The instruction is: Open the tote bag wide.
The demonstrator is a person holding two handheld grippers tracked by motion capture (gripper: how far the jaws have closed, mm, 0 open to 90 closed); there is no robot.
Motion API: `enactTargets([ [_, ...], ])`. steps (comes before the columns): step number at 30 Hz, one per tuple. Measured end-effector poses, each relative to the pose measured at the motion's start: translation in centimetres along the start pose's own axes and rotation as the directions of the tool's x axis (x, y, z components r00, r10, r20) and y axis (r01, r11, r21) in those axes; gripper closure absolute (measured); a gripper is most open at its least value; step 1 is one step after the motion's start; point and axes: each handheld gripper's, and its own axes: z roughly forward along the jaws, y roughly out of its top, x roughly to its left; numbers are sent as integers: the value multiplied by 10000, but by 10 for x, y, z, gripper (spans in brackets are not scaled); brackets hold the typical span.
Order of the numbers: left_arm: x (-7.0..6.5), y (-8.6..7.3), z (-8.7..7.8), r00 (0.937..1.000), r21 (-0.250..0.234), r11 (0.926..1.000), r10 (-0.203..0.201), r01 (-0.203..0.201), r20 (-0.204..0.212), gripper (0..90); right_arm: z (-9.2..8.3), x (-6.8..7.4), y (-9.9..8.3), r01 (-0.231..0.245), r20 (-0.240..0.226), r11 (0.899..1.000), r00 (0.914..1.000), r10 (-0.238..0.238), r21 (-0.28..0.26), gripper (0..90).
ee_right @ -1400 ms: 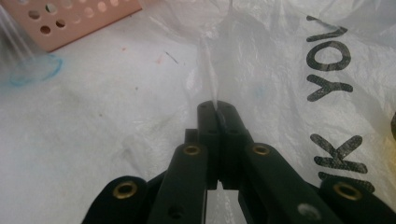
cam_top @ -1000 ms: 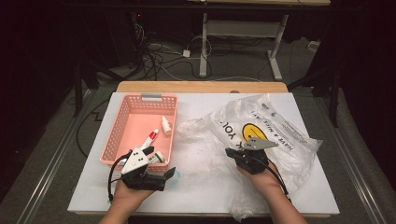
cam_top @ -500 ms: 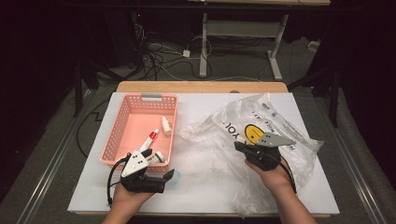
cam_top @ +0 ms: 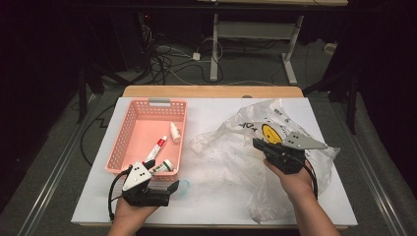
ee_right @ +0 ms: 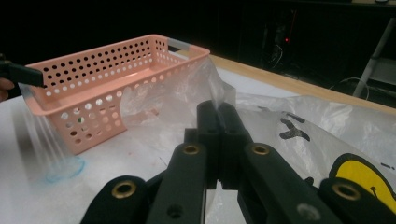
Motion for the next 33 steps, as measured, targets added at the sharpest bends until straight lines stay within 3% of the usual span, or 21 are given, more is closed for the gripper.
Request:
enactTargets([
  [7,4,-2,-1,9998,-23,9998,-190,190,-23,0,-2,1,11,-39,-89,9992,10000,36,-388,900],
  [12,9,1,1,9998,-107,9997,-207,207,12,0,0,2,11,166,-307,9991,9994,-178,-390,900],
  [16,12,0,-1,9999,-78,9999,-100,99,-36,0,1,1,11,50,-176,9989,9998,-58,-459,900],
  [19,15,0,-4,9996,-34,9997,-255,255,-76,0,1,0,10,73,-194,9991,9998,-81,-415,900],
  [26,21,3,-13,9986,-55,9992,-387,385,-355,0,2,0,5,-34,-442,9991,9990,15,-424,900],
  [33,37,3,-20,9945,-59,9979,-651,648,-826,0,-1,-1,5,-52,-390,9986,9992,32,-521,900],
])
